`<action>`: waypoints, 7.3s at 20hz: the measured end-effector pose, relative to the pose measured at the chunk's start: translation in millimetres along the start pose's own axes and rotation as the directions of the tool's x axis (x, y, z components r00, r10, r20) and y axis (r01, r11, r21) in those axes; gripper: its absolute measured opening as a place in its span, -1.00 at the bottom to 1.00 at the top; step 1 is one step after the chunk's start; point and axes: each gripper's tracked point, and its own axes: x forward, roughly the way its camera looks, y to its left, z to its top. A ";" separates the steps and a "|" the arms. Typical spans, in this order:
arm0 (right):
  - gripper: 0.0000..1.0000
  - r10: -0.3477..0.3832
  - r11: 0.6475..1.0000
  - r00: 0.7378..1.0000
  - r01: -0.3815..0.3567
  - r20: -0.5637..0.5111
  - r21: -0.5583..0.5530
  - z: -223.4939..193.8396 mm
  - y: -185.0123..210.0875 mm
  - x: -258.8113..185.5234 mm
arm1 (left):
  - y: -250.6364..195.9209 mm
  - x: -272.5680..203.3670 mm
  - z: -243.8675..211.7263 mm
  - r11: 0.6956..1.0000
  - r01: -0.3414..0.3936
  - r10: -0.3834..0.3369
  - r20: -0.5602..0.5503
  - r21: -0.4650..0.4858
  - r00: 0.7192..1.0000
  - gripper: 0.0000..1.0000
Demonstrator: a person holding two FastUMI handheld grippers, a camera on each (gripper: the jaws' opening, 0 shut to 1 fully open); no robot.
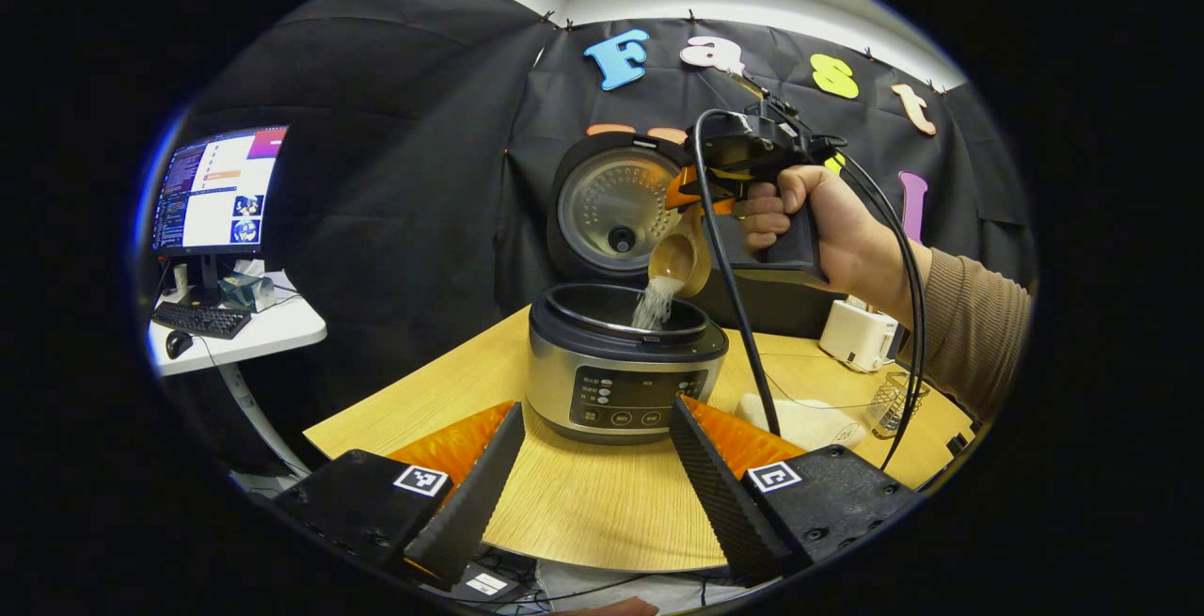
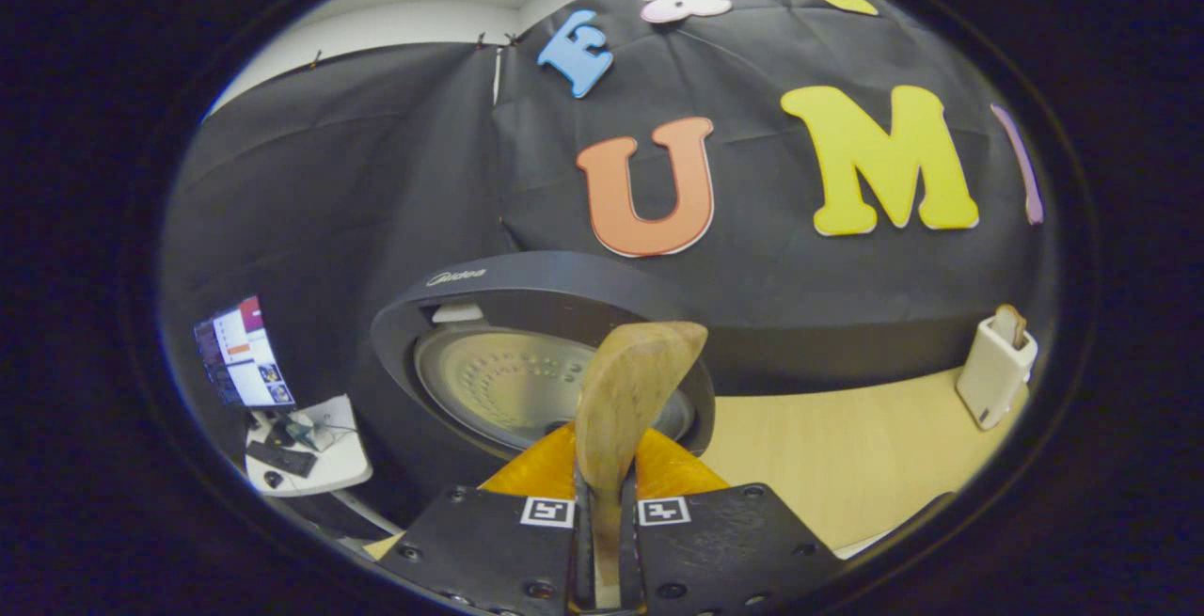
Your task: Close the left gripper, press the button to open the rice cooker; take a wooden spoon from the chopstick holder with the right hand, scoop a spoonful of rice and pour it into the rice cooker, then put the wooden spoon back into the chopstick holder.
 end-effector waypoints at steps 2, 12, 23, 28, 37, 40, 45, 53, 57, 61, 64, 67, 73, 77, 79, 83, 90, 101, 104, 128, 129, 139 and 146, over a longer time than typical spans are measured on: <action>-0.80 -0.013 0.997 0.999 0.015 0.030 -0.075 8.7 12.1 -3.3 | -0.4 0.7 -3.7 1.000 0.000 0.000 -0.006 -0.005 1.000 0.99; -0.79 0.002 0.862 0.993 0.058 0.117 -0.504 3.1 42.3 -16.2 | 2.8 9.6 -17.4 1.000 -0.017 0.018 -0.037 0.016 0.999 0.99; -0.78 0.033 0.838 0.985 0.065 0.168 -0.541 -2.9 41.8 -53.4 | -3.9 17.5 -27.2 0.999 -0.031 0.032 -0.068 0.008 0.997 1.00; -0.75 -0.012 0.869 0.978 0.114 0.209 -0.482 13.8 -7.8 -85.6 | -23.1 21.7 -24.1 1.000 -0.010 0.011 -0.060 0.014 0.998 0.92; -0.78 -0.192 0.895 0.947 0.276 0.257 -0.350 26.6 -156.8 -152.5 | -70.7 23.4 -11.8 0.999 0.049 -0.049 -0.009 0.019 0.999 0.92; -0.78 -0.263 0.895 0.930 0.335 0.257 -0.294 23.0 -209.7 -174.4 | -88.1 20.1 -5.8 0.997 0.076 -0.076 0.007 0.025 0.997 0.91; -0.72 -0.352 0.892 0.908 0.398 0.227 -0.212 -2.9 -291.1 -212.3 | -95.4 14.7 -0.4 0.995 0.089 -0.090 0.019 0.038 0.996 0.91; -0.75 -0.450 0.874 0.878 0.471 0.165 -0.121 -55.6 -339.7 -253.1 | -104.5 15.6 1.0 0.994 0.112 -0.112 0.010 0.022 0.994 0.92; -0.72 -0.471 0.867 0.867 0.489 0.166 -0.097 -68.9 -353.3 -265.3 | -107.3 14.7 2.6 0.993 0.112 -0.112 0.013 0.034 0.994 0.90; -0.70 -0.479 0.867 0.865 0.493 0.149 -0.077 -85.1 -358.2 -263.9 | -113.1 14.0 4.2 0.991 0.121 -0.122 0.015 0.050 0.992 0.92; -0.68 -0.480 0.869 0.863 0.492 0.158 -0.047 -92.4 -363.6 -265.5 | -115.9 15.2 5.4 0.991 0.124 -0.125 0.020 0.055 0.992 0.90; -0.48 -0.467 0.883 0.876 0.470 0.122 0.000 -104.8 -366.3 -260.8 | -115.5 15.3 6.0 0.990 0.125 -0.126 0.019 0.060 0.992 0.91; -0.24 -0.526 0.849 0.843 0.529 0.112 0.004 -106.3 -390.4 -251.6 | -113.7 13.9 16.3 0.991 0.122 -0.124 0.035 0.063 0.992 0.91; 0.04 -0.559 0.820 0.814 0.571 0.161 -0.040 -86.2 -394.2 -258.1 | -116.8 16.6 36.0 0.991 0.121 -0.125 0.059 0.064 0.990 0.90; 0.19 -0.557 0.822 0.812 0.569 0.175 -0.025 -80.5 -392.7 -260.2 | -120.1 17.3 52.6 0.990 0.130 -0.135 0.079 0.063 0.988 0.91; 0.82 -0.559 0.820 0.806 0.572 0.194 -0.010 -70.6 -393.3 -267.5 | -128.3 19.3 105.0 0.987 0.123 -0.138 0.156 0.103 0.978 0.90; 0.90 -0.550 0.824 0.805 0.566 0.221 -0.013 -64.3 -389.4 -288.0 | -150.2 38.3 169.9 0.979 0.157 -0.179 0.188 0.126 0.966 0.90; 0.90 -0.454 0.875 0.847 0.483 0.277 -0.042 -61.6 -356.0 -315.7 | -110.3 111.9 294.8 0.995 0.000 -0.033 0.339 0.096 0.940 0.89; 0.90 -0.422 0.885 0.857 0.461 0.297 -0.071 -60.3 -346.9 -319.3 | -85.2 139.3 319.5 0.993 -0.067 0.025 0.397 0.092 0.917 0.89; 0.93 -0.305 0.913 0.838 0.392 0.452 -0.111 -50.9 -349.0 -345.0 | -36.3 296.0 348.9 0.995 -0.079 0.037 0.501 0.062 0.865 0.92; 0.90 -0.303 0.914 0.836 0.390 0.458 -0.107 -52.6 -349.7 -349.5 | -36.9 296.1 345.8 0.994 -0.088 0.042 0.492 0.071 0.870 0.84; 0.89 -0.303 0.933 0.832 0.359 0.466 -0.035 -69.0 -349.2 -394.6 | -39.6 244.7 290.9 0.993 -0.066 0.022 0.385 0.102 0.923 0.82; 0.89 -0.371 0.901 0.805 0.432 0.463 -0.030 -79.9 -363.4 -435.4 | -41.7 193.1 199.3 0.990 -0.043 0.008 0.252 0.133 0.968 0.82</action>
